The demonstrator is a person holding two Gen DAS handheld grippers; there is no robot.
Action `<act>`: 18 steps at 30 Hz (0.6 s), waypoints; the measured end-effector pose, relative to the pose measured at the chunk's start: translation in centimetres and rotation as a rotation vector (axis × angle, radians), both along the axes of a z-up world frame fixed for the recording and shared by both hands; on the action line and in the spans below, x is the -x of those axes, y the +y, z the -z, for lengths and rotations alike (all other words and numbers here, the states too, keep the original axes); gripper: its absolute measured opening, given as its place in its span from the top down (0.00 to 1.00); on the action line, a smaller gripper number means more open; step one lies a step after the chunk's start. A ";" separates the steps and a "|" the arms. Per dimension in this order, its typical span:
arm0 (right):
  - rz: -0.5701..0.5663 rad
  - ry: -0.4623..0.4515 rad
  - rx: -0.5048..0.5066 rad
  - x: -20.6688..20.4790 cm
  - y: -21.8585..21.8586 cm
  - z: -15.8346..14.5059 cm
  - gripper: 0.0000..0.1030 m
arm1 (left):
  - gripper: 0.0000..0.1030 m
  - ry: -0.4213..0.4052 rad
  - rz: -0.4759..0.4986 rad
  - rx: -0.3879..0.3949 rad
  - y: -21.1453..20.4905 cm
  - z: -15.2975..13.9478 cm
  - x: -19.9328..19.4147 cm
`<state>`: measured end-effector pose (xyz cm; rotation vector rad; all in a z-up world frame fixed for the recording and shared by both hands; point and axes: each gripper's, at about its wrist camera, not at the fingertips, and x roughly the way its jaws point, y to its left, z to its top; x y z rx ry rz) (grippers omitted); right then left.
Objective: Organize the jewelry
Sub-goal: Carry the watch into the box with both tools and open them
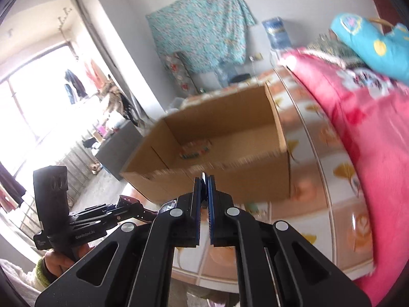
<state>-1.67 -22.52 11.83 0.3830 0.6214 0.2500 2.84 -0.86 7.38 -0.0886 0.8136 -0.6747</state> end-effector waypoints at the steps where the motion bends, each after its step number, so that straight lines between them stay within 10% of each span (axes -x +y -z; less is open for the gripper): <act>1: -0.012 -0.013 0.010 -0.3 0.1 -0.8 0.95 | 0.80 -0.015 0.003 0.009 0.2 -1.0 0.0; 9: -0.096 -0.041 0.052 -6.3 0.2 -5.7 0.95 | 0.80 -0.040 0.021 0.064 0.6 -6.1 -3.8; 18: -0.139 0.182 0.128 -18.4 0.4 -3.0 0.95 | 0.80 0.049 0.015 -0.071 -2.3 -4.7 -13.1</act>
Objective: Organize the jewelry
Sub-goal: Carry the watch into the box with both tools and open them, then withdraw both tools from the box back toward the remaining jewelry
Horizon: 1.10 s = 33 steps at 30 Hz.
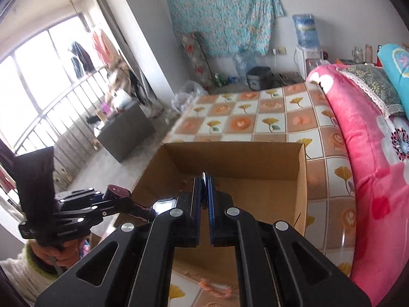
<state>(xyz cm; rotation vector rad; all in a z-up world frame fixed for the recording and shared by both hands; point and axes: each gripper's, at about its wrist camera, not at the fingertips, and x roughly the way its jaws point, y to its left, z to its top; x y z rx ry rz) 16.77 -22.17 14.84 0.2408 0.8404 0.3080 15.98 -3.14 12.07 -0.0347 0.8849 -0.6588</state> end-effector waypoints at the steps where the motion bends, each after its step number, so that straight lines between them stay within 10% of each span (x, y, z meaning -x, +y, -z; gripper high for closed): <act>1: -0.002 0.024 0.017 -1.0 0.1 0.6 0.95 | 0.80 0.030 0.002 -0.020 -0.5 0.9 -1.2; 13: -0.046 0.266 0.236 -10.7 1.4 8.4 0.95 | 0.71 0.359 0.026 -0.214 -4.7 9.1 -9.5; 23: 0.001 0.260 0.223 -10.9 0.3 7.9 0.78 | 0.51 0.299 -0.014 -0.241 -3.9 8.2 -9.4; 33: 0.047 0.074 0.194 -5.7 -0.9 1.2 0.66 | 0.42 -0.072 0.011 -0.163 -0.8 0.2 -1.9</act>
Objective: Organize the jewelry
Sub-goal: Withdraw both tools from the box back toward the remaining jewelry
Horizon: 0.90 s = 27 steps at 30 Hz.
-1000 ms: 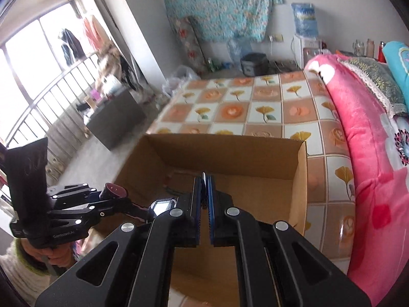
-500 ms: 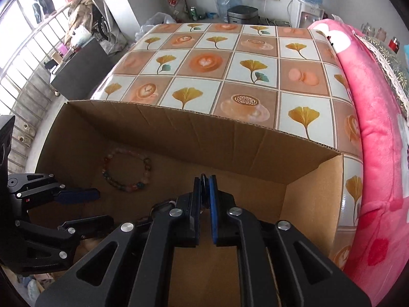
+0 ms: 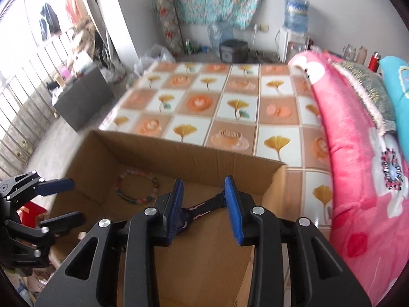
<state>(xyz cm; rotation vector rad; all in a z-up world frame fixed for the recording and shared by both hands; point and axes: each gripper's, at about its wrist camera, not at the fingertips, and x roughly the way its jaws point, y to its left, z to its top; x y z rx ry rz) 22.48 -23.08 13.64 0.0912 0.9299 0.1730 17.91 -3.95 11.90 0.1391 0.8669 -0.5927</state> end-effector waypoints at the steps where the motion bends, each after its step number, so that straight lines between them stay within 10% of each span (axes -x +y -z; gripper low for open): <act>1: 0.005 -0.034 -0.023 1.5 -0.4 -1.2 0.64 | 0.40 -0.038 0.001 0.014 0.6 -0.9 1.2; 8: 0.000 -0.230 -0.185 13.6 -2.5 -5.2 0.52 | 0.30 -0.194 0.009 0.112 6.4 -2.9 10.3; 14: 0.031 -0.207 -0.349 21.4 -2.3 0.7 0.52 | 0.28 -0.139 -0.068 0.180 8.8 2.5 15.6; 21: 0.046 0.036 -0.260 22.7 2.9 10.5 0.59 | 0.28 -0.078 -0.077 0.065 5.4 9.8 18.1; 27: 0.023 0.030 -0.041 22.6 5.9 12.1 0.61 | 0.34 -0.091 -0.042 0.012 3.0 11.6 18.3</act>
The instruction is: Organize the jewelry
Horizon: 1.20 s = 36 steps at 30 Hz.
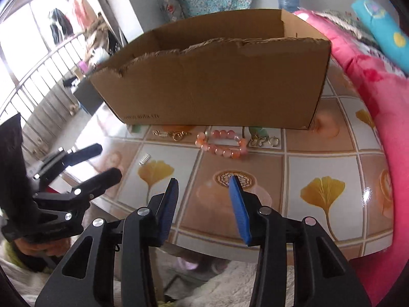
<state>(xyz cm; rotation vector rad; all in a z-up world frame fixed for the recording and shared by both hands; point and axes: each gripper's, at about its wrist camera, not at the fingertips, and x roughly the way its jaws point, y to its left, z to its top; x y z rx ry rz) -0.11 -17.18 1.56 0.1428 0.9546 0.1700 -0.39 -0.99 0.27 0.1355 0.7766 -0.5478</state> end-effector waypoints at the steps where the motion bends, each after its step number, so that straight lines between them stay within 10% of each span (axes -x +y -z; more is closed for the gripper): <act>1: 0.004 -0.005 0.008 -0.1 -0.1 -0.1 0.61 | 0.34 -0.005 0.008 -0.001 -0.2 0.0 0.1; 21: -0.059 0.041 -0.088 -7.1 1.1 1.3 0.74 | 0.43 0.007 0.035 0.044 0.0 1.3 -0.9; 36: -0.034 0.082 -0.004 -3.2 -0.3 2.2 0.74 | 0.64 0.014 0.067 0.049 0.1 1.6 -1.2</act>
